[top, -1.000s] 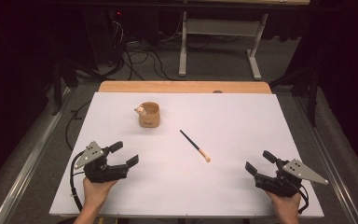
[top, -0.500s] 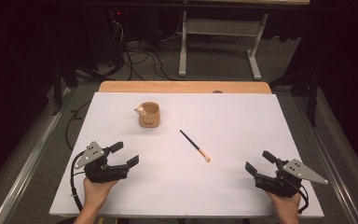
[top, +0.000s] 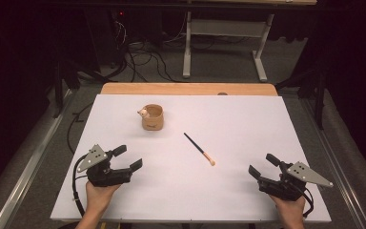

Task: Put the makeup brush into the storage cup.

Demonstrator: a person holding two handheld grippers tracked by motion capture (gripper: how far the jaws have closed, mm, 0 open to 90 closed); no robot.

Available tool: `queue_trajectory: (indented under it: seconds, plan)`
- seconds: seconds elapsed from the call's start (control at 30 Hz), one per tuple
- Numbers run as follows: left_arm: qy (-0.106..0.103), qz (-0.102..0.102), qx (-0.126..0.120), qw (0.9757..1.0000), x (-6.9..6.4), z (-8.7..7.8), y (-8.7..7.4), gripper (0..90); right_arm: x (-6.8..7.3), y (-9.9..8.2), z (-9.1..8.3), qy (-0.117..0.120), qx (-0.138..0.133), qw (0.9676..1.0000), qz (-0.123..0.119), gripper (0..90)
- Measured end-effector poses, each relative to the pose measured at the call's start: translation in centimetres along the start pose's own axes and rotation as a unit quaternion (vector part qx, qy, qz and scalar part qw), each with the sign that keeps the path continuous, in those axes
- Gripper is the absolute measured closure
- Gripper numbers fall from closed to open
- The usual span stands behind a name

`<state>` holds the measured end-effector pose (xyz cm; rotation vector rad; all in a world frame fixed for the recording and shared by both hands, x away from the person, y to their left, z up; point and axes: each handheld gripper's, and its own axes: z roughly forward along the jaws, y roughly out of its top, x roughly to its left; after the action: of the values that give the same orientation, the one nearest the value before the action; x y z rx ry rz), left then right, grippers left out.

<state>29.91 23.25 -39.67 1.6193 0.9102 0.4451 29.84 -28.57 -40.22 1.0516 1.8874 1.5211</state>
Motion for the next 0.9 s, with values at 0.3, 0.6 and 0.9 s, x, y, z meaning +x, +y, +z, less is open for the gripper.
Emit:
queue_trajectory:
  seconds: [0.3,0.6,0.9]
  plan:
    - [0.001,0.0,0.002,1.0,0.0,0.1,0.0,16.8,0.7,0.6,0.5,0.004,0.001,0.9999,-0.012,19.6]
    - [-0.001,0.001,0.003,1.0,0.0,0.1,0.0,16.8,1.3,0.9,1.2,0.014,0.004,0.9998,-0.015,19.6]
    - [-0.001,-0.001,0.002,1.0,0.0,0.1,0.0,16.8,2.0,1.3,2.3,0.027,0.002,0.9995,-0.019,19.8]
